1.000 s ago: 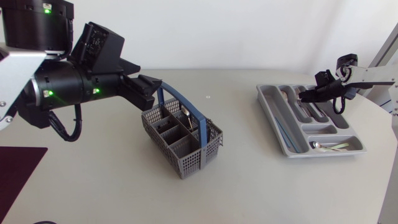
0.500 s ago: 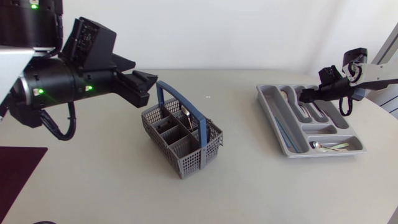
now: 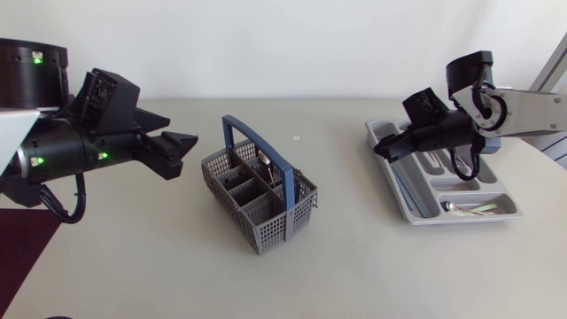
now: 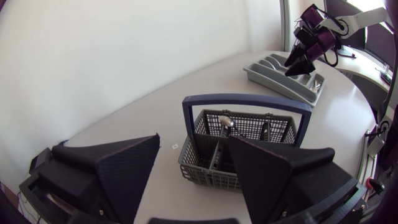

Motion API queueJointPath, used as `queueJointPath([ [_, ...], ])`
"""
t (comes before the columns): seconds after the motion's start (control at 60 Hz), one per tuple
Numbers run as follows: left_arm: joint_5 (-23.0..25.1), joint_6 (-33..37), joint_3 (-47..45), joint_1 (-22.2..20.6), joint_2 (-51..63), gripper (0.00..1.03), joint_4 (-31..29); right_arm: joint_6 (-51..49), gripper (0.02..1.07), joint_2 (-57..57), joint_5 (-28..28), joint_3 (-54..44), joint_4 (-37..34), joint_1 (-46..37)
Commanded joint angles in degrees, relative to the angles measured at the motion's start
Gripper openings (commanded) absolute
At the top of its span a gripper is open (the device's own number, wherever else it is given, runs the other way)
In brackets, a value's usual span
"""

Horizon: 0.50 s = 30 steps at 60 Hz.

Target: Sort the cutlery from the basket into the organizer compartments.

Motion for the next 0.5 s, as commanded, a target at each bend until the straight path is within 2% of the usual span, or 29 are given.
queueJointPath([
  [0.0, 1.8, 1.7, -2.1, 1.9, 2.0, 0.66, 1.0, 1.3, 0.7, -1.7, 0.1, -2.5, 0.0, 2.6],
  [0.15, 5.1, 2.8, -3.4, 3.8, 7.2, 0.54, 3.1, 3.0, 0.45, -1.9, 0.1, -4.2, 0.8, 7.1],
  [0.3, 7.4, 2.8, -3.3, 4.5, 12.8, 0.26, 5.9, 4.8, 0.2, -1.1, 0.2, -4.8, 1.5, 11.4],
  [0.35, 7.8, 3.0, -3.4, 4.6, 14.6, 0.2, 6.7, 5.3, 0.13, -1.0, 0.2, -4.7, 1.5, 12.6],
  [0.4, 8.0, 3.3, -3.5, 4.7, 16.2, 0.13, 7.7, 5.7, 0.08, -1.0, 0.2, -4.6, 1.5, 13.4],
  [0.433, 8.5, 3.5, -3.5, 5.0, 17.5, 0.07, 8.4, 6.1, 0.07, -1.0, 0.2, -4.4, 1.5, 14.1],
  [0.483, 8.6, 3.8, -3.5, 5.3, 19.0, 0.04, 9.2, 6.5, 0.07, -0.9, 0.3, -4.4, 1.6, 14.9],
])
